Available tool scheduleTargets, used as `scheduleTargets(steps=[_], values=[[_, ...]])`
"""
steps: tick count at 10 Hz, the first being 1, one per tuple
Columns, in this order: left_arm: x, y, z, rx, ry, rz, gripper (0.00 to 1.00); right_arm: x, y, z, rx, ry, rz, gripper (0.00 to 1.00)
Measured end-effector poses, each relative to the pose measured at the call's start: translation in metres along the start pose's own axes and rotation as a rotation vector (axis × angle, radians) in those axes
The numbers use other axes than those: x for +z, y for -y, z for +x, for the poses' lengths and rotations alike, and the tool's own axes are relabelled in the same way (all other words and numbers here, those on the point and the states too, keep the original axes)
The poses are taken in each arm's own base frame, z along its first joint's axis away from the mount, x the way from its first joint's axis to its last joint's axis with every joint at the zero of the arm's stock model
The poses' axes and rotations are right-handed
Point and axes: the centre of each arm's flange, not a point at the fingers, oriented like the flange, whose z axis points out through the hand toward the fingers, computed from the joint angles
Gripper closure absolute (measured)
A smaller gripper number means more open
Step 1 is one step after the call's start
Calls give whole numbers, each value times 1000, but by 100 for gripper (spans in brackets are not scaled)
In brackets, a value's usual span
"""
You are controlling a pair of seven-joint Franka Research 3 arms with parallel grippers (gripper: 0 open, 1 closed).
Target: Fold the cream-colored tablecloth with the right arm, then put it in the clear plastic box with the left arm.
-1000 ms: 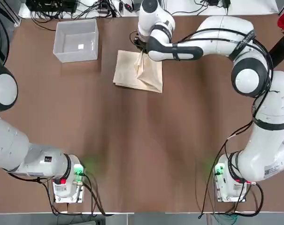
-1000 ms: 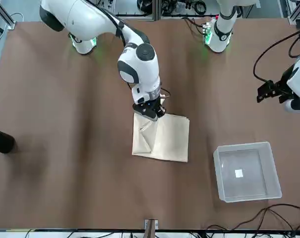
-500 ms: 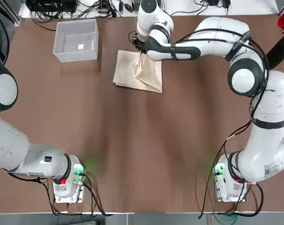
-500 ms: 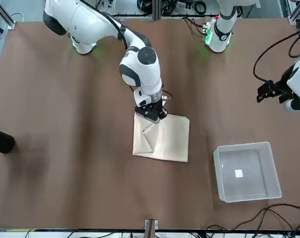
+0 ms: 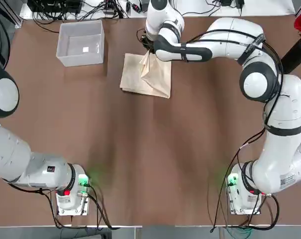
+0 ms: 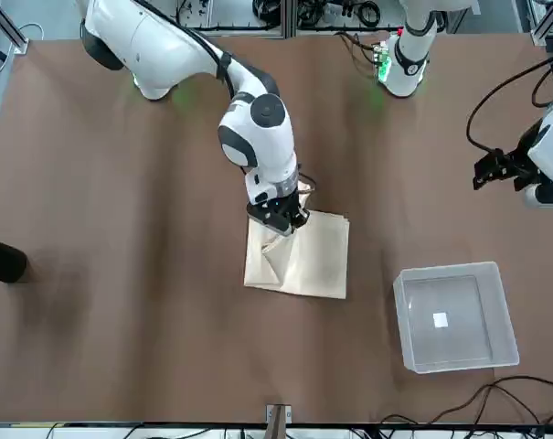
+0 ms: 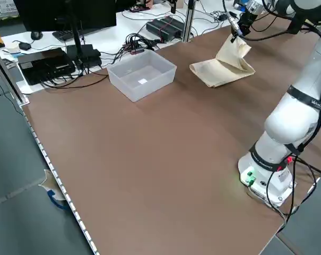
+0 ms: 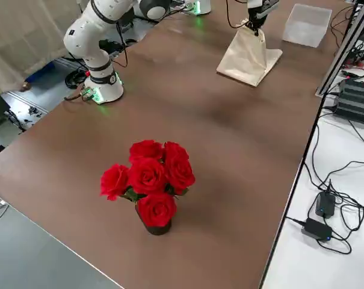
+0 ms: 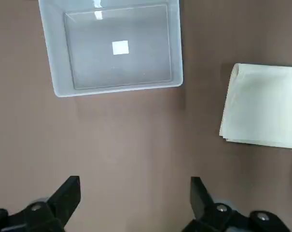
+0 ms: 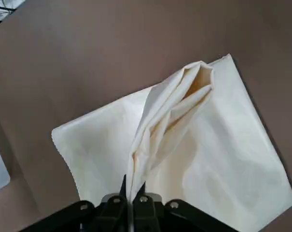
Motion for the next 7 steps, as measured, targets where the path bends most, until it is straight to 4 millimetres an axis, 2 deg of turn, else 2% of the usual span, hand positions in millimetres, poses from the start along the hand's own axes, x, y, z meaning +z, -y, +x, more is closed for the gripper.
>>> scheduleTargets(steps=[4,7], values=[[1,0,1,0,2,0,0,1,0,1,-7,-11,1,95],[2,0,1,0,3,0,0,2,1,1,-7,-9,11,85]])
